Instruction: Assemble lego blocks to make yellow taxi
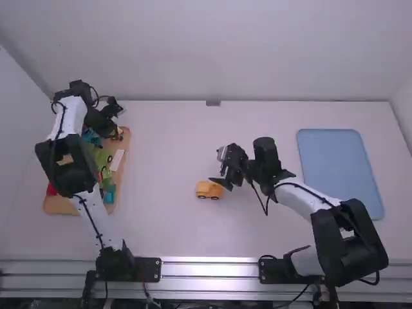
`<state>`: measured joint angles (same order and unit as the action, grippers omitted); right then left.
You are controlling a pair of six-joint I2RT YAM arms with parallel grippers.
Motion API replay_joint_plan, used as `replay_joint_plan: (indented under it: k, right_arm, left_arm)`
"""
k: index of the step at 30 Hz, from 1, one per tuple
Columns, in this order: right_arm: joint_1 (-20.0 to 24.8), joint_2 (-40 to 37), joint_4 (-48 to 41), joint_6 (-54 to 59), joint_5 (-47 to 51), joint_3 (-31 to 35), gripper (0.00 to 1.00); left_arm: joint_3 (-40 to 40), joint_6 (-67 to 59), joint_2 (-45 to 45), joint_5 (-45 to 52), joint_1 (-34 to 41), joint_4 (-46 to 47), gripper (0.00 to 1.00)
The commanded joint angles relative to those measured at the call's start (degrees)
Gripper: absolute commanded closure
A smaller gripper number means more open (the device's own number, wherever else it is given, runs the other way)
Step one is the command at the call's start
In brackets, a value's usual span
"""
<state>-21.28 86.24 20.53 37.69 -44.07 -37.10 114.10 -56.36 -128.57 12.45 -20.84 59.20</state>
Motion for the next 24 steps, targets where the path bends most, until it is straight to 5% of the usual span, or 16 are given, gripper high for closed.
replay_joint_plan:
  k: [1,8,13,24]
  right_arm:
    - [-0.20,-1.18,0.50,-0.81,-1.09,-0.44,0.01]
    - [-0.15,-1.18,5.09,-4.28,-4.33,-0.44,0.01]
    - [0.55,-1.18,8.72,-6.58,-5.86,-0.44,0.01]
    - [14.51,-2.99,10.19,-17.79,-29.22,-0.44,0.01]
  left_arm:
    - [-6.25,0.44,6.12,1.64,2.82,-2.29,0.97]
    - [-22.49,-4.74,19.54,1.73,10.08,-8.74,0.93]
    - [-25.90,-6.05,23.89,2.12,17.73,-8.15,0.98]
    - [-26.05,-1.09,23.78,2.14,32.15,-8.92,0.98]
